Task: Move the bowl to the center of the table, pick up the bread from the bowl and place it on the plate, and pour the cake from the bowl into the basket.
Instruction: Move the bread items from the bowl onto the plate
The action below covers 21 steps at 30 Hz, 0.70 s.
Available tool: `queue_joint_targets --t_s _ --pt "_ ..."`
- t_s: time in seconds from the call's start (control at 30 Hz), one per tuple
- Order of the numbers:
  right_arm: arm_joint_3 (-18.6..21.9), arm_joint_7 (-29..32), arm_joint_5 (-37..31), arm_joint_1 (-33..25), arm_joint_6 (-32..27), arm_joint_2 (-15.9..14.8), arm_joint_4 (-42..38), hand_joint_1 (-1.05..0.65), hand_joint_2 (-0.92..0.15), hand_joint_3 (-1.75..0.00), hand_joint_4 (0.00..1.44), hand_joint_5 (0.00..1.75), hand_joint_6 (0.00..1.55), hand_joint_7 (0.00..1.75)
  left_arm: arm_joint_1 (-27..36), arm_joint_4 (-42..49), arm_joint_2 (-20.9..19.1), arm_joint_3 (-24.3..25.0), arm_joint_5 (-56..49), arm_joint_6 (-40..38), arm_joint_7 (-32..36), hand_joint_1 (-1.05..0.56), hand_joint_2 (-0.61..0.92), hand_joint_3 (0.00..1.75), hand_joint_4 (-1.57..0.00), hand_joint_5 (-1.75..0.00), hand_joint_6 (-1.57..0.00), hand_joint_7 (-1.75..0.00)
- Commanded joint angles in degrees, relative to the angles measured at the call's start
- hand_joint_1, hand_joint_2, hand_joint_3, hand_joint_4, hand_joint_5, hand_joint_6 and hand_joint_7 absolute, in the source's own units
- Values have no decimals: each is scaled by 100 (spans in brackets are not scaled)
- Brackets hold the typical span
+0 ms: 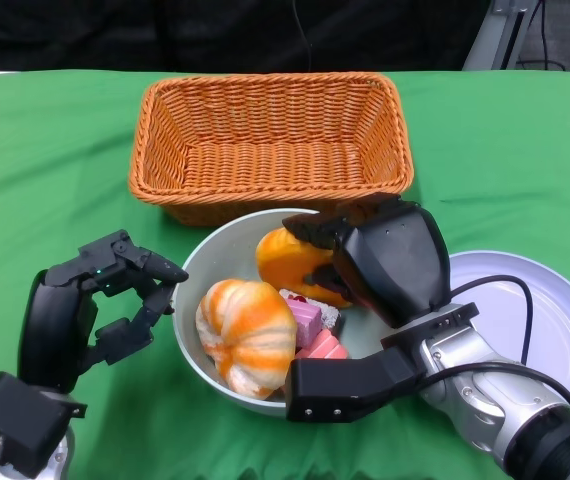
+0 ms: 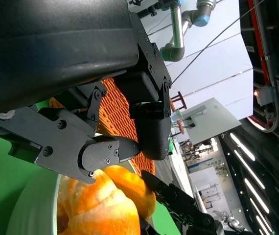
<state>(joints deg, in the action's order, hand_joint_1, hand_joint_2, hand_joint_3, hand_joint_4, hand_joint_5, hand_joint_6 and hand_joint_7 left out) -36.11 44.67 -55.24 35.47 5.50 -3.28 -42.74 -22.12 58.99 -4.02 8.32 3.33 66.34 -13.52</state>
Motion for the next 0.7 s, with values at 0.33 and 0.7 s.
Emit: queue_joint_targets --t_s 0.33,0.7 --pt "-4 170 -12 67 98 -86 68 -32 -80 0 101 3 118 0 32 60 -94 -7 -3 20 44 -20 74 62 -82 -150 -91 -106" --pt "-57 488 -1 132 243 -68 -89 -34 -79 0 116 9 121 1 14 102 -118 -21 -14 51 27 -18 74 63 -82 -152 -90 -108"
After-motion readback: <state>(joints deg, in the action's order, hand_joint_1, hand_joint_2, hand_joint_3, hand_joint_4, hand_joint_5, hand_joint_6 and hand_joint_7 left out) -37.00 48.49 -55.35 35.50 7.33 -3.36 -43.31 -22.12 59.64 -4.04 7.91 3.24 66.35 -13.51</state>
